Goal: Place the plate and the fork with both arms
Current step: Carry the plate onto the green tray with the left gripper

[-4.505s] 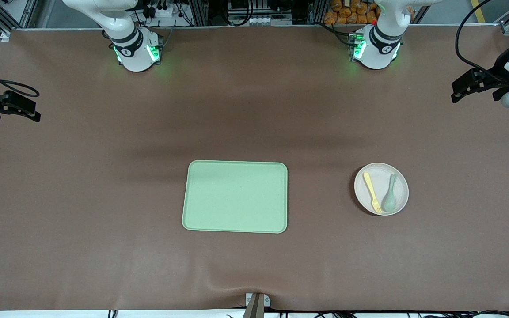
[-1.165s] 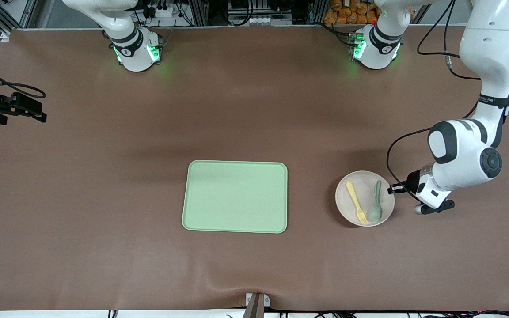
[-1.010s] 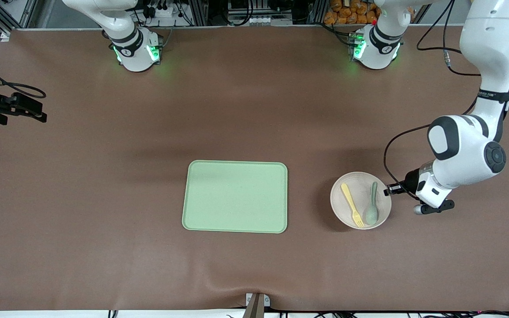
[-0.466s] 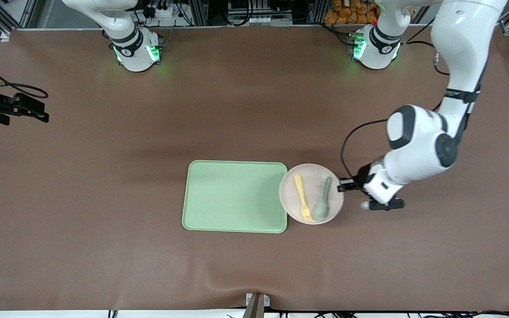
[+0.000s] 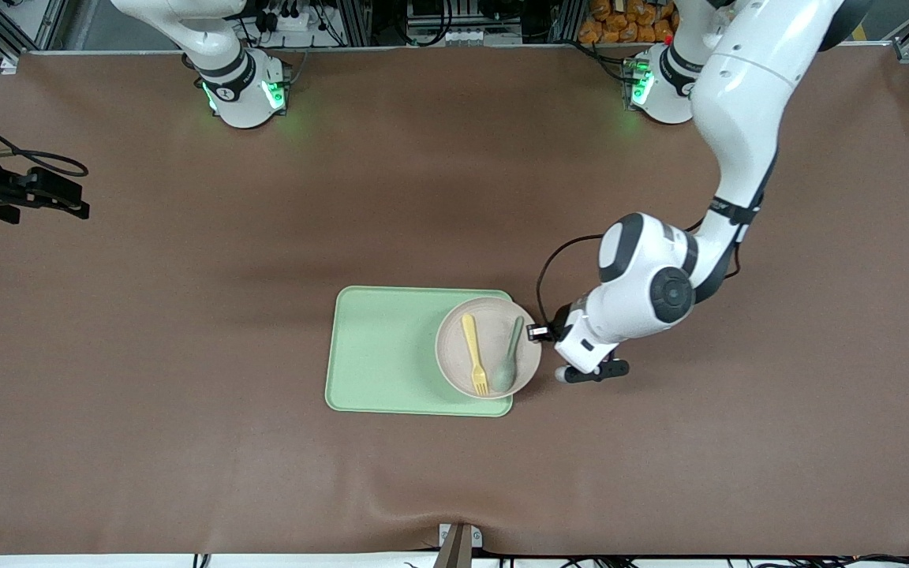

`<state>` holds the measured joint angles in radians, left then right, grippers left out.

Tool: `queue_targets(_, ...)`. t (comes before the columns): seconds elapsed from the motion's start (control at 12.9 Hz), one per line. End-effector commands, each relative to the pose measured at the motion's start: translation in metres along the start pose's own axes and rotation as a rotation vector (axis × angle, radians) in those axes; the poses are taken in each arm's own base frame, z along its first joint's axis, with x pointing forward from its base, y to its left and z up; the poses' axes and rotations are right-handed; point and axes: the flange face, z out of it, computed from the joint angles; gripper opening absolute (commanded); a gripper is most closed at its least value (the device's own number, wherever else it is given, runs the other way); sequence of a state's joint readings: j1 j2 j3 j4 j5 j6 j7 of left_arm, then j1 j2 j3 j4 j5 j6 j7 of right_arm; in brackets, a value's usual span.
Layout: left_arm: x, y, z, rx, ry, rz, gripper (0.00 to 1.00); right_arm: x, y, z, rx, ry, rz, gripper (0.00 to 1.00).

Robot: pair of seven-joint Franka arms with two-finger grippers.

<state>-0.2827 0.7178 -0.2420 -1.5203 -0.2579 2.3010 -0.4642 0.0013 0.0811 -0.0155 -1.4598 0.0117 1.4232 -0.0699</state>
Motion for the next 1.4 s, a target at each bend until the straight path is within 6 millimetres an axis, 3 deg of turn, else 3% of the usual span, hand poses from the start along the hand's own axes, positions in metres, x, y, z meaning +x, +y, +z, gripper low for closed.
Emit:
queue_targets(0.0,0.003,0.021,0.029,0.013,0.022,-0.023,0.0,-0.003,-0.001,-0.002,-0.014,0.006,-0.011,1.0)
queue_targets(0.31,-0.015,0.038,0.066,0.022,0.032,-0.05,0.0,-0.002,-0.006,-0.001,-0.015,0.005,-0.016,1.0)
queue_targets(0.54,-0.019,0.036,0.076,0.044,0.03,-0.06,0.0,-0.002,-0.007,-0.001,-0.015,0.005,-0.017,1.0)
queue_targets(0.62,-0.017,0.032,0.079,0.048,0.029,-0.063,0.55,-0.003,-0.007,-0.002,-0.015,0.006,-0.017,1.0)
queue_targets(0.7,-0.012,0.027,0.075,0.059,0.044,-0.06,1.0,-0.003,-0.007,-0.002,-0.015,0.006,-0.016,1.0)
queue_targets(0.78,-0.011,0.03,0.067,0.083,0.069,-0.03,1.0,-0.003,-0.006,-0.002,-0.015,0.005,-0.014,1.0)
queue_targets(0.85,-0.016,0.043,0.051,0.121,0.112,0.026,1.0,-0.002,-0.006,-0.001,-0.015,0.005,-0.014,1.0)
queue_targets(1.01,-0.012,0.048,-0.008,0.173,0.171,0.007,1.0,-0.002,-0.007,-0.001,-0.015,0.005,-0.017,1.0)
queue_targets(1.17,-0.002,0.036,-0.093,0.208,0.212,-0.019,1.0,-0.002,-0.013,-0.001,-0.016,0.004,-0.025,1.0)
queue_targets(1.32,0.006,0.002,-0.191,0.263,0.264,-0.061,1.0,-0.001,-0.016,0.001,-0.015,0.003,-0.028,1.0)
